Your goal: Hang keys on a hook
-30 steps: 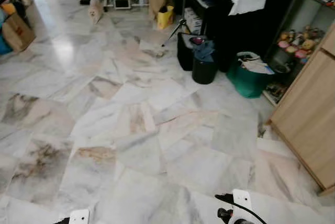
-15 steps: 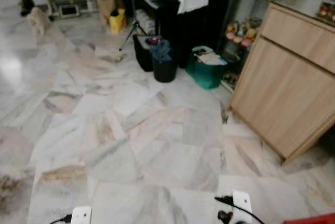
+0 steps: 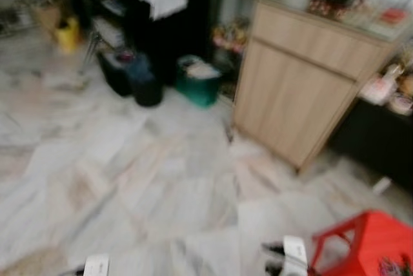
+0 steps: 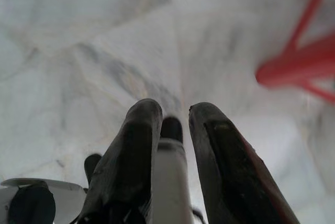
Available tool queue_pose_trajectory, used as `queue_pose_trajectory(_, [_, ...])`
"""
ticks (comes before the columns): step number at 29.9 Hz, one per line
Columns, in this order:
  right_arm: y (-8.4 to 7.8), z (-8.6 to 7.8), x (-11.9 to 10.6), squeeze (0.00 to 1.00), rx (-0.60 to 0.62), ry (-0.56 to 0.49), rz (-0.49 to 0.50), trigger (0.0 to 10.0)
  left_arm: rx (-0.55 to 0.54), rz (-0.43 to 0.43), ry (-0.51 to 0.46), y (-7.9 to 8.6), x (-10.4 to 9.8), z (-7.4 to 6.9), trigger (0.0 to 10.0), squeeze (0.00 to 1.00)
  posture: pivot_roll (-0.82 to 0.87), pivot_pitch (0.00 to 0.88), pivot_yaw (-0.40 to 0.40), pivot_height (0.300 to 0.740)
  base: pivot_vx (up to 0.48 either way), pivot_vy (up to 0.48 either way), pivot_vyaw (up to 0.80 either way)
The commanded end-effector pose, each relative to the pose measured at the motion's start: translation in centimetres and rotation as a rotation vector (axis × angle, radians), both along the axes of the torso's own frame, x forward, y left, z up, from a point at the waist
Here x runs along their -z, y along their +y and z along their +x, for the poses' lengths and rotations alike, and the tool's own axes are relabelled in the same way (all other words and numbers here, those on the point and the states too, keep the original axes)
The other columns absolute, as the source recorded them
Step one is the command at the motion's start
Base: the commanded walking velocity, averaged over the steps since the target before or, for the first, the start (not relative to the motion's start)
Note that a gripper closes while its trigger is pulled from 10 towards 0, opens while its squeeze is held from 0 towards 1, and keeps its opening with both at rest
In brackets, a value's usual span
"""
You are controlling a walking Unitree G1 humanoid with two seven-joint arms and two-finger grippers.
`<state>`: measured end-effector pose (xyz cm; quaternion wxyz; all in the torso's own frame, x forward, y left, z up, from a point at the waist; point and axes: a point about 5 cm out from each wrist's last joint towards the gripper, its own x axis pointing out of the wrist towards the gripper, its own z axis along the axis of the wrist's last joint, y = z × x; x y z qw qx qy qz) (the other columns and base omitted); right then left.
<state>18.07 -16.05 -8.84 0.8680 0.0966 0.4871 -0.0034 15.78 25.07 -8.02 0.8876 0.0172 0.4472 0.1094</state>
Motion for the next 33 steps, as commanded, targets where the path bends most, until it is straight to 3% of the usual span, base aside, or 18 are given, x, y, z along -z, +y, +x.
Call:
queue_pose_trajectory(1, [-0.56, -0.48, 0.20, 0.00, 0.013, 0.016, -0.016, 10.0, 0.015, -0.001, 0.013, -0.26, 0.12, -0.06, 10.0, 0.00, 0.06, 0.000, -0.027, 0.740, 0.000, 0.000, -0.77])
queue_pose_trajectory(26, [-1.45, -0.71, 0.23, 0.00, 0.030, 0.018, -0.035, 10.0, 0.019, -0.004, 0.019, -0.45, 0.12, 0.17, 10.0, 0.00, 0.04, 0.000, -0.025, 0.740, 0.000, 0.000, -0.77])
queue_pose_trajectory(30, [-1.48, -0.36, 0.05, 0.00, 0.039, -0.006, -0.043, 10.0, 0.021, -0.004, 0.017, -0.42, 0.07, 0.28, 10.0, 0.00, 0.04, 0.000, -0.026, 0.740, 0.000, 0.000, -0.13])
queue_pose_trajectory(31, [-1.43, -0.33, 0.05, 0.62, 0.043, -0.006, -0.040, 10.0, 0.022, -0.002, 0.017, -0.40, 0.05, 0.31, 10.0, 0.00, 0.04, 0.000, -0.026, 0.740, 0.000, 0.000, 0.00])
queue_pose_trajectory(32, [-1.40, -0.32, 0.04, 1.00, 0.053, -0.008, -0.033, 10.0, 0.022, -0.001, 0.016, -0.39, 0.04, 0.31, 10.0, 0.00, 0.05, 0.000, -0.025, 0.740, 0.000, 0.000, 0.00])
queue_pose_trajectory(33, [-1.36, -0.32, 0.04, 1.00, 0.064, -0.010, -0.025, 10.0, 0.022, -0.001, 0.016, -0.38, 0.04, 0.32, 10.0, 0.00, 0.05, 0.000, -0.025, 0.740, 0.000, 0.000, 0.00])
